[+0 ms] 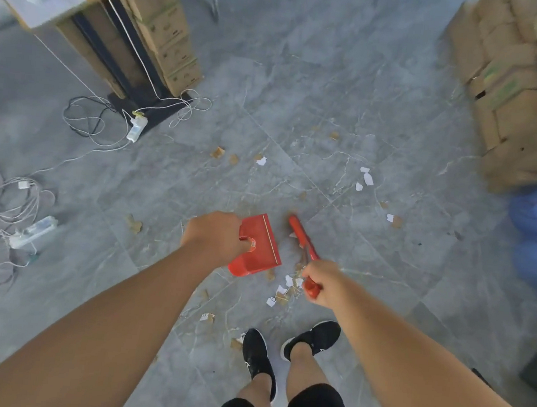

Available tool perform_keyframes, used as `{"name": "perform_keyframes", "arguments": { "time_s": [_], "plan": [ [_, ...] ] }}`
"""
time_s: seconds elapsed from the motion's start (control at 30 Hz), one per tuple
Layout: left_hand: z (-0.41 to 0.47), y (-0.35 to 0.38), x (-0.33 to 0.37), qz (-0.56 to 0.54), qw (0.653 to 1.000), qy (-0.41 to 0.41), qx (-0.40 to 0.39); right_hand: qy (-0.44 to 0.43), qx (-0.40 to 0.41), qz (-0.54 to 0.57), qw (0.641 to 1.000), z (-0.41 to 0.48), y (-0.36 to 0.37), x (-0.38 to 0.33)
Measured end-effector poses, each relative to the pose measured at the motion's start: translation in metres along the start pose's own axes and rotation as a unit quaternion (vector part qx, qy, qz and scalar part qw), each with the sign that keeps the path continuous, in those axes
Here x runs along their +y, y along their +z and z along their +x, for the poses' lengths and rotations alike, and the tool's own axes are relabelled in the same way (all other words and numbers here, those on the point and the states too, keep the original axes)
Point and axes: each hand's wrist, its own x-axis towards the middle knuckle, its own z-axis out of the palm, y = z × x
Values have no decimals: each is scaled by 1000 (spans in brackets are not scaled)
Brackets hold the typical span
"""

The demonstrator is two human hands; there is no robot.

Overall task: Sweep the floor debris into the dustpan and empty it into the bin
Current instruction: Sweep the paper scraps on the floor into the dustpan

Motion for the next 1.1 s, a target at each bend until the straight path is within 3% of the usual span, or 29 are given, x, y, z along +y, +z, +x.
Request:
{"name": "perform_keyframes", "arguments": {
  "time_s": [0.3,0.57,0.8,1.1],
  "plan": [
    [-45,11,-56,-19,999,-37,10,-20,-43,-69,996,-29,50,15],
    [-55,3,-55,-37,997,-66,34,-27,-30,-54,998,-52,19,3],
    [-28,-34,7,-37,998,-28,41,-60,-22,13,998,-46,-51,-45],
    [54,-71,164,20,998,41,35,-42,-21,53,997,-8,-199,-137]
  ]
}}
